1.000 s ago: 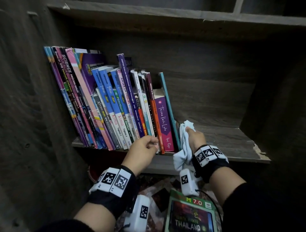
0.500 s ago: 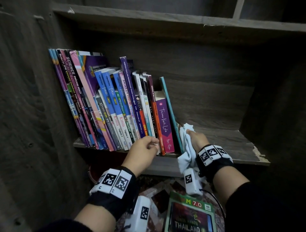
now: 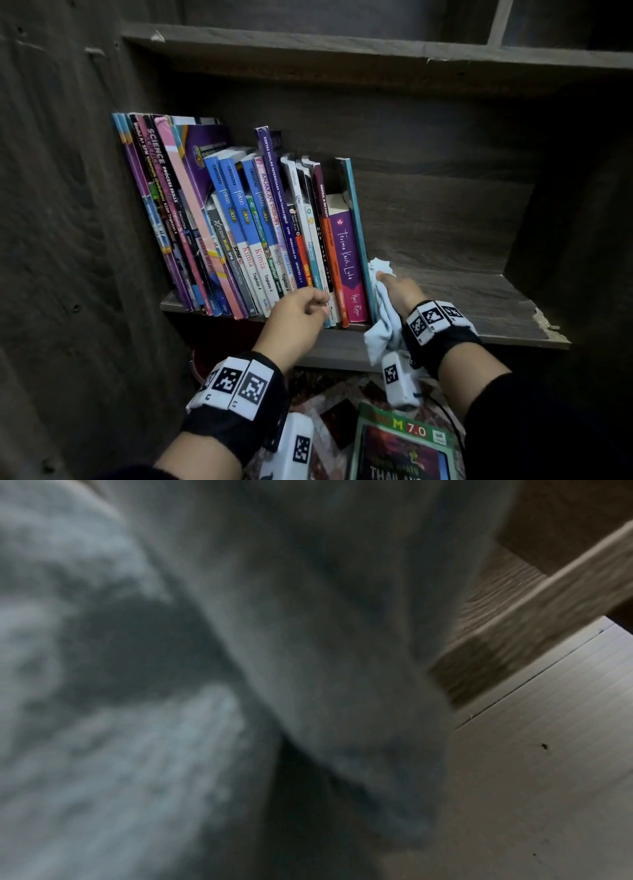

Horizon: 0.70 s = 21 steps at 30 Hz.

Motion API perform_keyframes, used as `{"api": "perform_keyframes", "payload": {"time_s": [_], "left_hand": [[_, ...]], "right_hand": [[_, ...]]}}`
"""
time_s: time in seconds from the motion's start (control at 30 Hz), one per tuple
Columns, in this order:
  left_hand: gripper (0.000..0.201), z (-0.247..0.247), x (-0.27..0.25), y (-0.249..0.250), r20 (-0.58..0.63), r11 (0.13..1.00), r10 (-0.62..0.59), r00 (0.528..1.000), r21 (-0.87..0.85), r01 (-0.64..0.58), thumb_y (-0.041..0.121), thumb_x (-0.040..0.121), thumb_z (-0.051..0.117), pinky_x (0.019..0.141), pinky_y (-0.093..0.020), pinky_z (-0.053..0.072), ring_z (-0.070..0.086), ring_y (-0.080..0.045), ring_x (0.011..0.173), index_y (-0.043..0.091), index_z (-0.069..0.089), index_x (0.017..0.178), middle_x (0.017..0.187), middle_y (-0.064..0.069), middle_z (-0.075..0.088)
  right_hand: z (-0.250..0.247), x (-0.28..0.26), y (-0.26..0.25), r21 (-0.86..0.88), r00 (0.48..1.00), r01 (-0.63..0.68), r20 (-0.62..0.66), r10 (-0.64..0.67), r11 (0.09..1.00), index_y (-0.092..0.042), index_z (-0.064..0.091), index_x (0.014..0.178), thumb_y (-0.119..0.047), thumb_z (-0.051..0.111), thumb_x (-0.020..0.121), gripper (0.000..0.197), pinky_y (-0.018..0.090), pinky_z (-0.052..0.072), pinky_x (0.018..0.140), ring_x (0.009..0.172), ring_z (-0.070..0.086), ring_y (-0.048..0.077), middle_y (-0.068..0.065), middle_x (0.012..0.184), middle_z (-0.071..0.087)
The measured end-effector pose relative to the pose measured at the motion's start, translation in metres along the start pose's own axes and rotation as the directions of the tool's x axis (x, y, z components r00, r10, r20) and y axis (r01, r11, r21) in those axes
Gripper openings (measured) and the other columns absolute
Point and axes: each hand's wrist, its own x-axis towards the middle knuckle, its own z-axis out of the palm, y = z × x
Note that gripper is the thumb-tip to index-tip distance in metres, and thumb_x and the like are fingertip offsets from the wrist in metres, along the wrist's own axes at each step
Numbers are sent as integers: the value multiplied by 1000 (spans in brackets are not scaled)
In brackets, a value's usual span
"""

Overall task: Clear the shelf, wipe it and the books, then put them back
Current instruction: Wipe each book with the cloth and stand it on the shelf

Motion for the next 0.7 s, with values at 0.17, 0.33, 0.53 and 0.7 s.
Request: {"api": "perform_keyframes", "payload": {"time_s": [0.17, 0.33, 0.53, 0.7], "left_hand": [[14, 0, -1, -1, 0, 1000, 5, 1000, 8, -5, 17, 94, 57, 69, -23, 44, 65, -19, 90, 26, 64, 102, 95, -1, 67], [15, 2, 0, -1, 4, 999, 25, 1000, 23, -25, 17, 95, 55, 82, -34, 55, 66, -21, 88, 25, 64, 105, 98, 0, 66], [16, 6, 0, -2, 4, 999, 32, 999, 35, -32, 16, 94, 55, 84, -42, 56, 67, -21, 86, 27, 63, 102, 94, 3, 67], [17, 12, 3, -1, 5, 999, 26, 1000, 24, -26, 15, 94, 55, 81, -39, 57, 67, -19, 86, 29, 64, 97, 90, 3, 68]], "right_hand": [[-5, -2, 2, 9, 999, -29, -44, 29, 1000, 8, 55, 123, -25, 46, 99, 42, 24, 32, 76, 114, 55, 33, 20, 123, 59], [-13, 2, 10, 70, 992, -79, -97, 85, 994, 11, 56, 121, -27, 49, 96, 46, 28, 35, 76, 105, 58, 33, 22, 117, 62], [-24, 1, 17, 105, 978, -60, -191, 79, 993, 10, 57, 117, -23, 48, 97, 40, 30, 34, 75, 107, 57, 36, 23, 116, 62], [-42, 0, 24, 98, 968, -32, -246, 55, 995, 10, 60, 113, -23, 49, 94, 39, 35, 41, 80, 100, 59, 36, 24, 107, 63]]}}
